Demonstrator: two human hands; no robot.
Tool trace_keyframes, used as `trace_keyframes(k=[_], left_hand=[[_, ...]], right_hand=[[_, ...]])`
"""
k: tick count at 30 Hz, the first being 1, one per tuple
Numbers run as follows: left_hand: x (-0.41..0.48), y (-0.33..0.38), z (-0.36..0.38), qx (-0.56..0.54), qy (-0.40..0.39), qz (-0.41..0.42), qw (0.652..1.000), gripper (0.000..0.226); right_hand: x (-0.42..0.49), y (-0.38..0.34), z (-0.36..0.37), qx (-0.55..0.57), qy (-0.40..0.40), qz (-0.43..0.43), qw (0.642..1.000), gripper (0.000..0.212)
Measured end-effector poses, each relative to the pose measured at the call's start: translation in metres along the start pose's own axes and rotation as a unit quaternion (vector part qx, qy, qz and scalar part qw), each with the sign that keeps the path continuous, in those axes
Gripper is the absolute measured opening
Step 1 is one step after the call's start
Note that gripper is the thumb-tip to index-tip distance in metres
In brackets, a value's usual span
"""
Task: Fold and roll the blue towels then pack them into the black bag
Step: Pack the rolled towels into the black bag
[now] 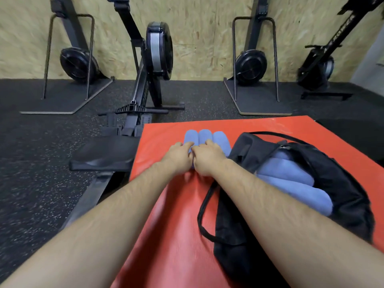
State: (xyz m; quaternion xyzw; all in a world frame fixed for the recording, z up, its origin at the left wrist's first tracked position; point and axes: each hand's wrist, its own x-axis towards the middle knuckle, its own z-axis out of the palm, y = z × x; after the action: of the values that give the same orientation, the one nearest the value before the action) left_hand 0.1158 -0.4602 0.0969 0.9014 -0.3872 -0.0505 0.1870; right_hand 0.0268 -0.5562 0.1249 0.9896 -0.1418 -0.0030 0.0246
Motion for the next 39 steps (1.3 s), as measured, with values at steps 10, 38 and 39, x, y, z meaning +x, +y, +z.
trace_keyframes(k=[10, 38, 39], left_hand=[[-0.005, -0.025, 0.028, -0.325, 0.039, -0.077, 0.942, 0.037], [-0.169, 0.189, -0.069, -0.136, -0.078, 0.218, 0.963, 0.050], [-0.167, 0.195, -0.064, -0.111, -0.083, 0.220, 0.966, 0.050]], right_hand=[[0.013, -0.018, 0.011, 0.139, -0.034, 0.079, 0.987, 0.031], [-0.301, 0.162, -0.067, 0.331, 0.123, 0.066, 0.933, 0.050], [-0.304, 0.166, -0.064, 0.334, 0.120, 0.068, 0.932, 0.052]])
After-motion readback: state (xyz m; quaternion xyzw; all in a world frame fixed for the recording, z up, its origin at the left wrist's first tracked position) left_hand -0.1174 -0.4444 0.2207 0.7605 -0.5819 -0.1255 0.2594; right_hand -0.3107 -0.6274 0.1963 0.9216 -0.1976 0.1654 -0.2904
